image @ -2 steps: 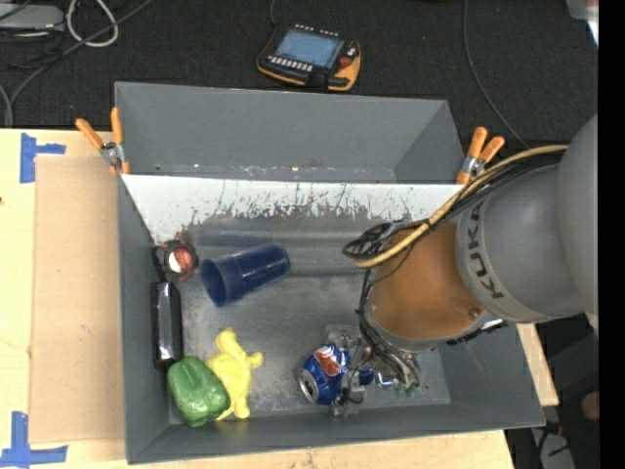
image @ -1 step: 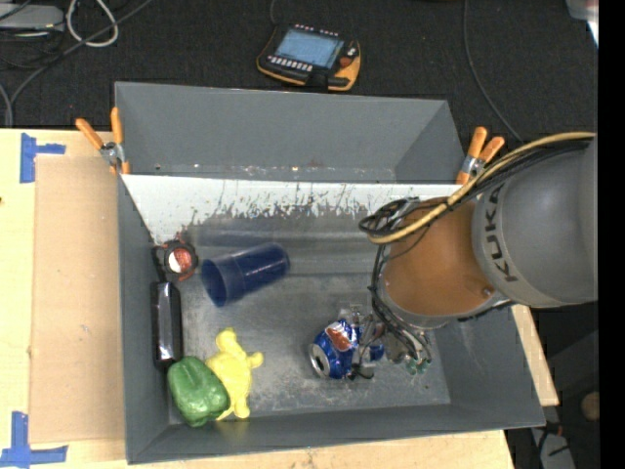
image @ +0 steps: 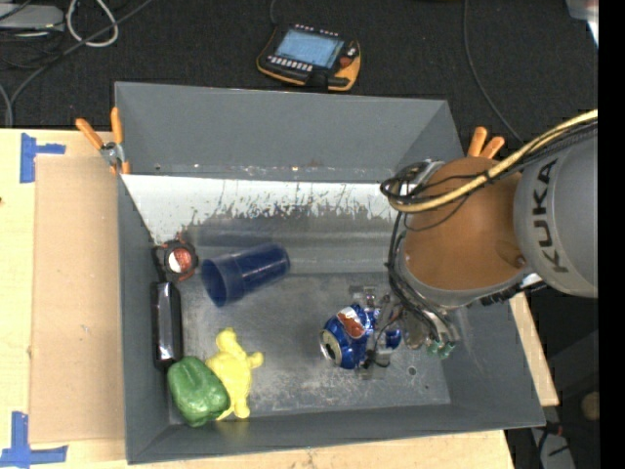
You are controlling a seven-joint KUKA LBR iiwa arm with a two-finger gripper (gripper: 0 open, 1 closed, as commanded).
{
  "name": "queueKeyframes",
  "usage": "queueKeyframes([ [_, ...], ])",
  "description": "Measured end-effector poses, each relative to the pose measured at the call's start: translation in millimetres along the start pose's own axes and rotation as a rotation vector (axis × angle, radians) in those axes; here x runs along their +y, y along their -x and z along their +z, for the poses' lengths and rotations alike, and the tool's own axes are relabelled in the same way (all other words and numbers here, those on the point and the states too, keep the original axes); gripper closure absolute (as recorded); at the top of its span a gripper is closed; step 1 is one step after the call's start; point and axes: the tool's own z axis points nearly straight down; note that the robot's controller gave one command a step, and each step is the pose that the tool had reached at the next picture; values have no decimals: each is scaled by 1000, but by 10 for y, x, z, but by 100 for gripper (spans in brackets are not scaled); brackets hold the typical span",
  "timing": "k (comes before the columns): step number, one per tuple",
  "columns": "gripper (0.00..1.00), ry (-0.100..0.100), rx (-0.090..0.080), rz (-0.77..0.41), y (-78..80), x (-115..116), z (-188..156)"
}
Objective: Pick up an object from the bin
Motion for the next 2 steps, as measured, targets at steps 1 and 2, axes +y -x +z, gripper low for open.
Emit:
queueKeyframes([
  [1, 100, 0, -19, 8, 36, -49, 181],
  [2, 100, 1, -16, 13, -37, 153, 97],
])
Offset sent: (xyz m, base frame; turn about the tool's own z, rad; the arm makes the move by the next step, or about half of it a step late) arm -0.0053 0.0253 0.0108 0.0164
